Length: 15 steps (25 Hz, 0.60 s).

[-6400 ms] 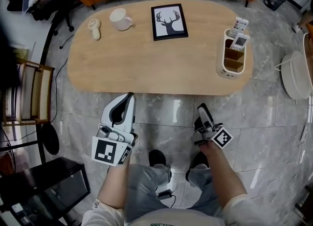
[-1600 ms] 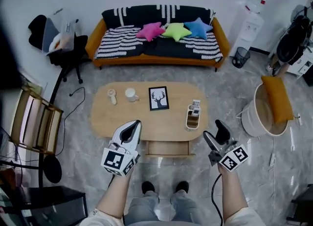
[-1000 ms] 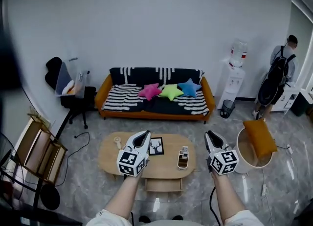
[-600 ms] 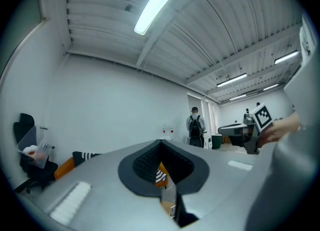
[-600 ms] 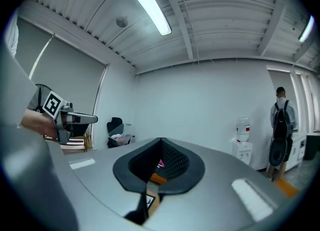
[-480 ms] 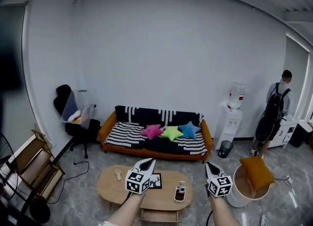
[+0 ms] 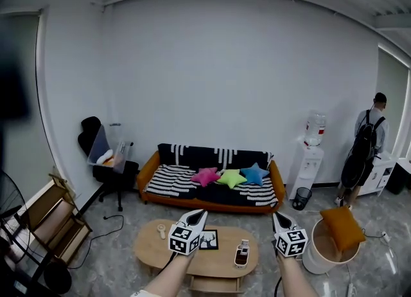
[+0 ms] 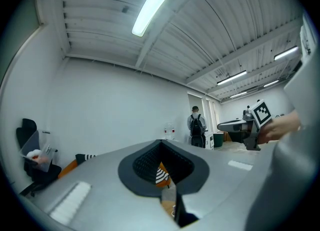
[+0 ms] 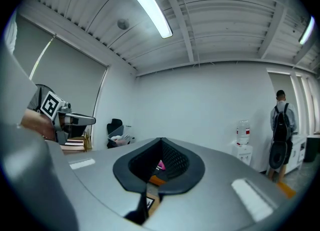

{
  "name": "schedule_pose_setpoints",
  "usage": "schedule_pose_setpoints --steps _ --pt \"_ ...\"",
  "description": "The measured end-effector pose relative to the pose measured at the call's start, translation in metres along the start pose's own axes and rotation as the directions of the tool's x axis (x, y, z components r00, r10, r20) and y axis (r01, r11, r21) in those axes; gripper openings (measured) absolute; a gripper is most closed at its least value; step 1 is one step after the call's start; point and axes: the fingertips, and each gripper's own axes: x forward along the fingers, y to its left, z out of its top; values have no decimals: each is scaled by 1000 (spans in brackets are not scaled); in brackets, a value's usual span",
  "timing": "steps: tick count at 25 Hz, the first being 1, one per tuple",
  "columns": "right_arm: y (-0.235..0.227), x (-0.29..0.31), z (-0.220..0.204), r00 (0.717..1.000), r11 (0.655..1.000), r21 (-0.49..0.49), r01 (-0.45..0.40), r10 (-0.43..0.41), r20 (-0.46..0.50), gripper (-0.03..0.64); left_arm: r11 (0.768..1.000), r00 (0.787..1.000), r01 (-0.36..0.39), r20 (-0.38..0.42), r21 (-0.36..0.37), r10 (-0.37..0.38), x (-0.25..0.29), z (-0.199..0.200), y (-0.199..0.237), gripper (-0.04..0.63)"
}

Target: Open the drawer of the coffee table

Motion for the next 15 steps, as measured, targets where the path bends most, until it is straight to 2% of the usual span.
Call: schedule_pose_setpoints --steps 15 --pt "12 1 -7 1000 1000 -20 -15 14 -20 3 1000 1000 -11 -18 -1 11 -5 -10 10 -2"
